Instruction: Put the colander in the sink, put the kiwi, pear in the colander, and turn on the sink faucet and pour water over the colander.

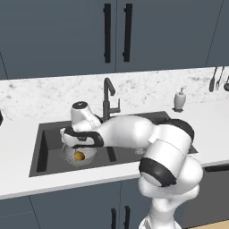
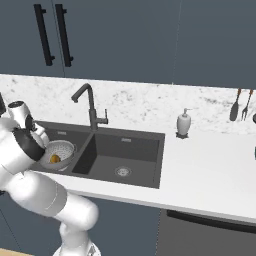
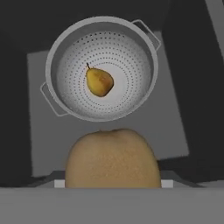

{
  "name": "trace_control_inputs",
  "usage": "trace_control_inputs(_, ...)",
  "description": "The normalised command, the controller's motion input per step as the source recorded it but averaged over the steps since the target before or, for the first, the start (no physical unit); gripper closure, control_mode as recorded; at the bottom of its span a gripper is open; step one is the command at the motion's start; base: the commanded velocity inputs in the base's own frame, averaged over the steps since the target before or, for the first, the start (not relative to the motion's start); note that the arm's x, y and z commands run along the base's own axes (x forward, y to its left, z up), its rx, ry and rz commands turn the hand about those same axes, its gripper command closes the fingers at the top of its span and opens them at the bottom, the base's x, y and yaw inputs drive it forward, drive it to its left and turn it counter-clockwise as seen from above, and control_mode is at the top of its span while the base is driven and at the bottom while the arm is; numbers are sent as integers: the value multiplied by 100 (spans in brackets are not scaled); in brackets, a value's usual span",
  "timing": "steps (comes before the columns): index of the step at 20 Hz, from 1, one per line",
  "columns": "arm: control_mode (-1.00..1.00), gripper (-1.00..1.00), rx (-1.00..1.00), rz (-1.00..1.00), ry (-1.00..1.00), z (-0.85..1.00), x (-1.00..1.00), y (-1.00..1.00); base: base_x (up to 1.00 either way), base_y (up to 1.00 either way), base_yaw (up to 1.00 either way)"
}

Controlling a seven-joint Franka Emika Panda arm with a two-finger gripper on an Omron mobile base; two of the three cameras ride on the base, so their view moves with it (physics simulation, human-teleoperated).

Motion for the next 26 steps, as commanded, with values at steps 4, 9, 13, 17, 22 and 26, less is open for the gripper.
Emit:
trace_control_inputs(4, -100, 100, -2, -15, 9, -40, 52, 22, 0, 0, 0)
trace_control_inputs(9, -100, 100, -11, -15, 1, -50, 28, 6, 0, 0, 0)
trace_control_inputs(13, -100, 100, -14, -16, 0, -55, 25, 0, 0, 0, 0)
trace_control_inputs(17, -100, 100, -9, -15, 0, -39, 41, 0, 0, 0, 0)
trace_control_inputs(22, -100, 100, -4, -14, 0, -14, 51, 0, 0, 0, 0)
trace_control_inputs(26, -100, 100, 0, -14, 10, -6, 60, 0, 0, 0, 0)
